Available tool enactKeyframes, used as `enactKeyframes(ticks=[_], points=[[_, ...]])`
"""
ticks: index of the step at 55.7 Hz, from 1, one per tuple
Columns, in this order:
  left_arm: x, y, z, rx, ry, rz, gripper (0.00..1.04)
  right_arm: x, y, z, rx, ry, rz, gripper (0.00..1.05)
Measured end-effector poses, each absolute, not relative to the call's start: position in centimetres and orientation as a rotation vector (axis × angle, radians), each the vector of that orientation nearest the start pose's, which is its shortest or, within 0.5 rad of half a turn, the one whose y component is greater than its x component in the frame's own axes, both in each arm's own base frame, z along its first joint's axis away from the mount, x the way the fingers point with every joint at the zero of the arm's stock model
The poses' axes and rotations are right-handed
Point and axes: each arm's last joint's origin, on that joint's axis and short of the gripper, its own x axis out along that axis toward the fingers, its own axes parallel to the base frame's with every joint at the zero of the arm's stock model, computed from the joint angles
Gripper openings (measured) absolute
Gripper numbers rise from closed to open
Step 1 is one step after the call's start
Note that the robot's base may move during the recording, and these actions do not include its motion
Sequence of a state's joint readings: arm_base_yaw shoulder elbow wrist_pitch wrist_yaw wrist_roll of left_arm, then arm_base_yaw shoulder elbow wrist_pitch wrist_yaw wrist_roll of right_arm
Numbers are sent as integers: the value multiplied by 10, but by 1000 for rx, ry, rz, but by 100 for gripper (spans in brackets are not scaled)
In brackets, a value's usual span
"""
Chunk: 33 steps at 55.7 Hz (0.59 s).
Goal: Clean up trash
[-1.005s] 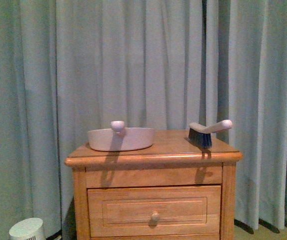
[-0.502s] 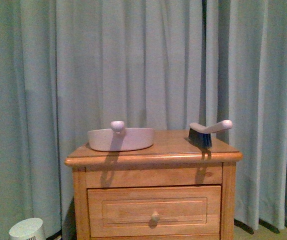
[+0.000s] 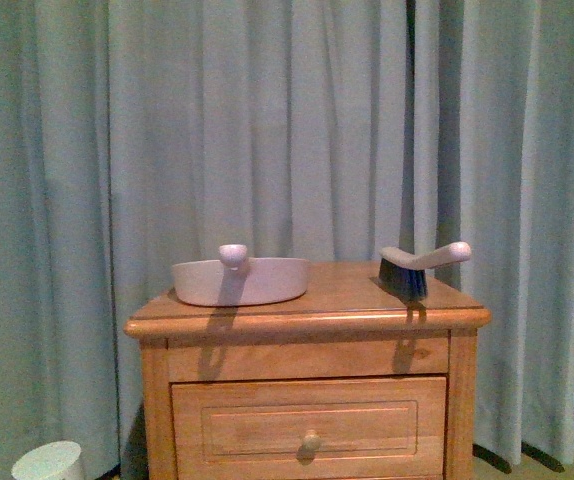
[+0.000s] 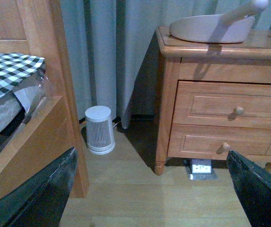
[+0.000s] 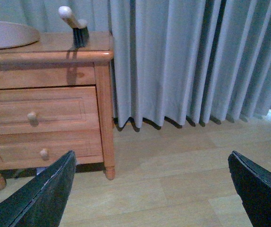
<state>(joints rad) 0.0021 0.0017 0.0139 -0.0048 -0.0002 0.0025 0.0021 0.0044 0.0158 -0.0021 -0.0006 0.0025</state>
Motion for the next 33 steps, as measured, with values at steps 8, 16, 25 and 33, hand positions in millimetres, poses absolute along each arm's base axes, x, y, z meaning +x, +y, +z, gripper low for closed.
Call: enactKeyframes(ticks=[8,16,25,33], points=[[97,0,168,2,-7,2,97,97,0,168,2,-9,3,97],[97,0,168,2,-7,2,97,97,0,168,2,-9,3,97],[97,0,168,2,-7,2,97,97,0,168,2,-9,3,97],[97,0,168,2,-8,2,97,97,0,168,2,-9,1,97]])
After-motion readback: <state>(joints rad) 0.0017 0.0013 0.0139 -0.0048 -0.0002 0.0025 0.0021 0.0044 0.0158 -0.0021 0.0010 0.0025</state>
